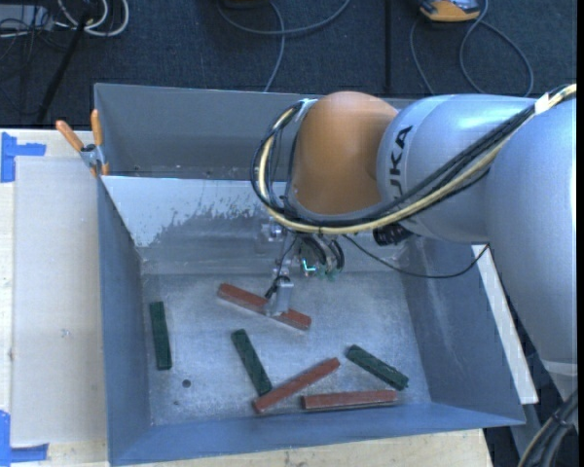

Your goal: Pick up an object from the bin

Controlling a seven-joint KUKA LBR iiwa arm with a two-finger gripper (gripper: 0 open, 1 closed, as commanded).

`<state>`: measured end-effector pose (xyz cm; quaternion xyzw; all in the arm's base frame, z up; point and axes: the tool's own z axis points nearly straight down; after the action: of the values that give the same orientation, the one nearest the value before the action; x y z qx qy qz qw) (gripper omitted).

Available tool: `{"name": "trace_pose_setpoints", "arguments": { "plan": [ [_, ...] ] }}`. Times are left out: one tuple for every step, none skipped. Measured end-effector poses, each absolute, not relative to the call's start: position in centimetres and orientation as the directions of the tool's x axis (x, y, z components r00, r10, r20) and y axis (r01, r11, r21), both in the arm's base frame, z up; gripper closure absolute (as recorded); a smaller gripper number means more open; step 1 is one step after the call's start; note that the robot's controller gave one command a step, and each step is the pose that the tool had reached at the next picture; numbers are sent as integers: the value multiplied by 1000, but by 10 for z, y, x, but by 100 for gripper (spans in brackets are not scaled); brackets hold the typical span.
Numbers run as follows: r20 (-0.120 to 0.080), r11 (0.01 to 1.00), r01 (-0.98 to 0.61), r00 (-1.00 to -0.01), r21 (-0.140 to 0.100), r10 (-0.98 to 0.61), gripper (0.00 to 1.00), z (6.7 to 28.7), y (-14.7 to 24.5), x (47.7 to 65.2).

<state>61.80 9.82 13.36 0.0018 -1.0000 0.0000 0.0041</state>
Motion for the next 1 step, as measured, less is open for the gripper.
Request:
{"name": "trace_pose_setpoints", "arguments": {
  "plan": [
    [12, 998, -65, -998, -1, -65, 0, 65, 100, 561]
  ]
}}
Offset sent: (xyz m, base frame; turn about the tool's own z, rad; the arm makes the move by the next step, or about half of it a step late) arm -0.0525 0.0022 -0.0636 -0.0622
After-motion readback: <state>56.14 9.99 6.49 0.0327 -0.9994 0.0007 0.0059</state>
